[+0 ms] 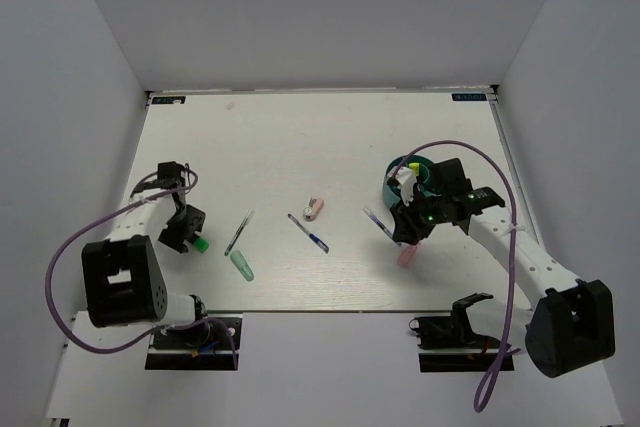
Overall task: Sort the stationery into containers
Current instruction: Pick up the pen from the center of the board.
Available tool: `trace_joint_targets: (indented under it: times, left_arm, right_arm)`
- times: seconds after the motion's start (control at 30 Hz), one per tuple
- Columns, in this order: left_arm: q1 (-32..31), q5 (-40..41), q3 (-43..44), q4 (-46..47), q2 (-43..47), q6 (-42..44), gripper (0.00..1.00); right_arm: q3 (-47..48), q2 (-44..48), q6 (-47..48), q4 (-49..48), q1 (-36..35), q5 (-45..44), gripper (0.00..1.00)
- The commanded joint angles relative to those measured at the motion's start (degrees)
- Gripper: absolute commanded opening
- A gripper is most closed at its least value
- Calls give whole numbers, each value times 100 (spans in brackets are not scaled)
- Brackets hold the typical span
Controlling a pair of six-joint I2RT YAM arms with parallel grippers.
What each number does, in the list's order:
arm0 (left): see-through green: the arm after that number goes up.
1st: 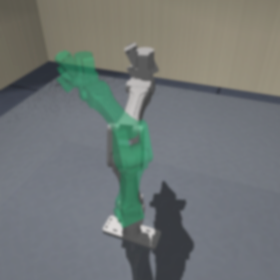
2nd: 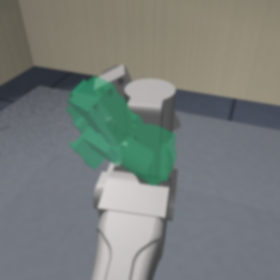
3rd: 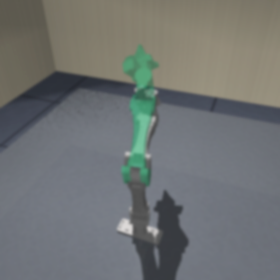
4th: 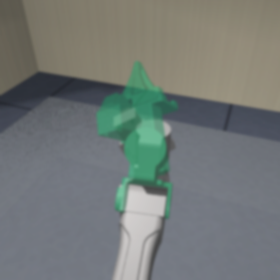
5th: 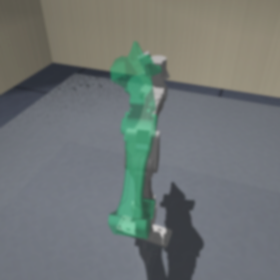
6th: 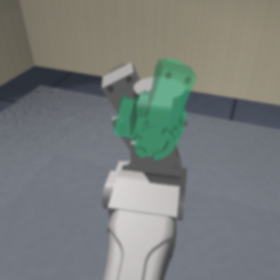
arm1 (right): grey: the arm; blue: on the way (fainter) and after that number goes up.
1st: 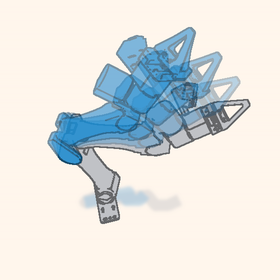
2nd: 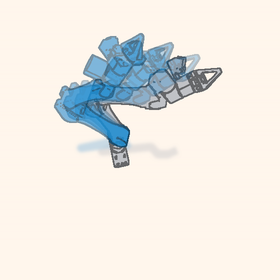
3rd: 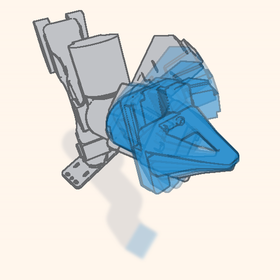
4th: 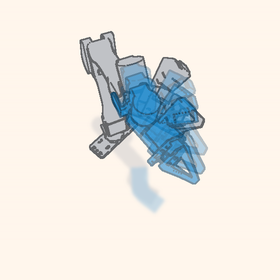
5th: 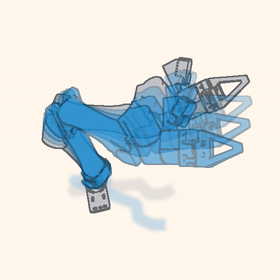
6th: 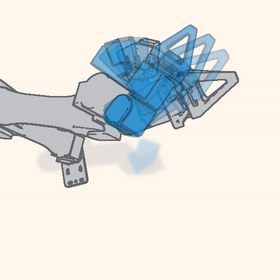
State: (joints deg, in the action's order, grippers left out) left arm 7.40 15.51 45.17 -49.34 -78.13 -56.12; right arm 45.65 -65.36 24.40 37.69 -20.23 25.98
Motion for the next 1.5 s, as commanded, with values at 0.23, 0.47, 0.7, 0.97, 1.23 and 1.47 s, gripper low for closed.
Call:
trace_joint_targets:
  times: [0.23,0.47,0.7,0.97,1.23,1.47]
  left_arm:
    - [130,471,1125,-198,-1134,-189,71]
    - [218,375,1012,-94,-1460,-224,71]
    - [367,173,748,319,-1776,-268,53]
    - [333,-294,431,724,-1645,29,0]
    - [-2159,310,1730,496,-458,1383,0]
    - [-4403,769,3331,1716,-975,2832,0]
  right_arm:
    - [-100,234,21,-131,45,-49,51]
    - [-153,331,12,-175,116,-84,51]
    - [-144,375,-50,-175,203,-49,52]
    - [-267,516,-189,-262,362,-284,49]
    - [-425,771,-919,-1061,546,-1647,0]
    - [-451,1263,-1438,-1352,669,-2570,0]
